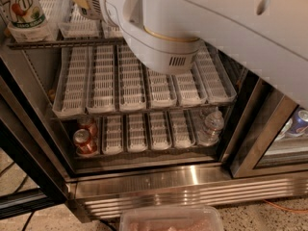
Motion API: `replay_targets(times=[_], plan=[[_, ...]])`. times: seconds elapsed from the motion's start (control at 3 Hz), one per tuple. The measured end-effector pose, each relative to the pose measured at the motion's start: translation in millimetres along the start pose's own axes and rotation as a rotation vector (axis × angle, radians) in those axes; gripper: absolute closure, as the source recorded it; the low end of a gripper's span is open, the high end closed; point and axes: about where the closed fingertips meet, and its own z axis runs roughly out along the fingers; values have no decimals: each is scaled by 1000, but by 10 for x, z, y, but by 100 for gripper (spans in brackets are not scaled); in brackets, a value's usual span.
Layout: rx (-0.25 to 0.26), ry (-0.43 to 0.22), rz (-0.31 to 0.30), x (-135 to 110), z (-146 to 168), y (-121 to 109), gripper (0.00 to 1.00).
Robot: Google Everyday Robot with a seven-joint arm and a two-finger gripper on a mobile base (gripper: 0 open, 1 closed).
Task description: Pick 7up can from top shelf of fridge
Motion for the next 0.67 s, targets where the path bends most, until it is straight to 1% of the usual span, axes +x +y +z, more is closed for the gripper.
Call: replay_targets(times=[0.33,0.67], plan=[[-80,-11,-82,-32,-112,281,100],[-80,-11,-82,-32,-112,281,100]])
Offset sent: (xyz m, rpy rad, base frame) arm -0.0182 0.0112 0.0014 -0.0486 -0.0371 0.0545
